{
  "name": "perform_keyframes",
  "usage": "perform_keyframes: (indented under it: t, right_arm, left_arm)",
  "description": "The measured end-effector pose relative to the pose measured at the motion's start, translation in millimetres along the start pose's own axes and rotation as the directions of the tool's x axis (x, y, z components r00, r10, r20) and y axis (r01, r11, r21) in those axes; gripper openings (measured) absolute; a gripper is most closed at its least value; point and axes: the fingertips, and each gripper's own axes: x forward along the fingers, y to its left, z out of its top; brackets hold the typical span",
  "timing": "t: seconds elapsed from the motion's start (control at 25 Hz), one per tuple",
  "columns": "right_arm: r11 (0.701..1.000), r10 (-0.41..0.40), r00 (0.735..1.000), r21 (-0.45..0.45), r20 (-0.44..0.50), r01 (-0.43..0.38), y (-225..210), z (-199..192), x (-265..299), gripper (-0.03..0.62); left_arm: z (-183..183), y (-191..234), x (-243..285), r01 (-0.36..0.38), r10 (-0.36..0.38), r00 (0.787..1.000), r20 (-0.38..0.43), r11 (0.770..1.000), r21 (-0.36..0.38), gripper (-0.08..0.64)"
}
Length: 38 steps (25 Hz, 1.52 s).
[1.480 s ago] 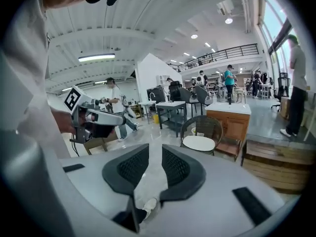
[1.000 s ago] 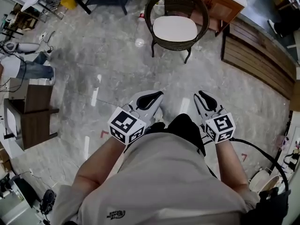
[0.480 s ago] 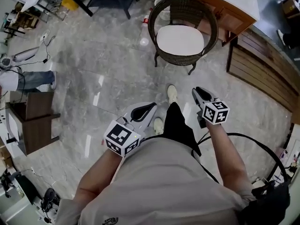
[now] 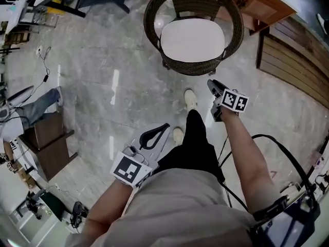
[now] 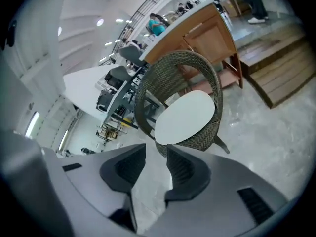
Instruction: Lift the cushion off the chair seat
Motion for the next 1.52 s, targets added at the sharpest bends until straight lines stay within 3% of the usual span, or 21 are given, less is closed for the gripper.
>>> perform_keyframes:
  t: [0.2, 0.4, 0.6, 0.84, 1.08, 1.36, 1.52]
  right_arm:
    - [0.967, -0.035, 0.998, 0.252, 0.049, 0.022, -66.6, 18.8, 55.5, 0.143]
    - [0.913, -0.036, 0.994, 0.408, 0.101, -0.008, -118.5, 34.5, 108.2, 0.152]
    - [0.912, -0.089, 0.99, 0.409, 0.108, 0.037, -162.5, 47.7, 140.5, 0.158]
    - [0.937, -0.165, 0.981, 0.327, 0.105, 0.122, -195.3, 68.2, 160.6, 0.181]
    - [0.915, -0.311, 0.946, 0.298, 0.088, 0.273, -218.3, 65.9, 167.0, 0.218]
    - [0.904, -0.334, 0.936, 0.32, 0.113, 0.284, -219.8, 68.6, 173.1, 0.207]
    - [0.909, -0.284, 0.949, 0.352, 0.135, 0.221, -215.6, 72.6, 178.1, 0.196]
  left_arm:
    - [18.6, 26.8, 50.3, 0.032, -0.031, 0.999, 0.028, 0.999, -0.031, 0.008]
    - [5.7, 54.0, 94.3, 0.054, -0.057, 0.997, -0.058, 0.997, -0.056, 0.008]
    - [-5.2, 78.4, 134.7, 0.076, -0.08, 0.994, -0.075, 0.996, -0.055, 0.009]
    - [-13.6, 94.0, 175.5, 0.096, -0.101, 0.993, -0.066, 0.992, -0.079, 0.009]
    - [-18.9, 102.5, 196.2, 0.108, -0.116, 0.99, -0.078, 0.989, -0.099, 0.009]
    - [-20.9, 106.9, 203.9, 0.128, -0.138, 0.987, -0.081, 0.985, -0.113, 0.009]
    - [-26.6, 105.9, 203.9, 0.136, -0.148, 0.985, -0.087, 0.983, -0.127, 0.009]
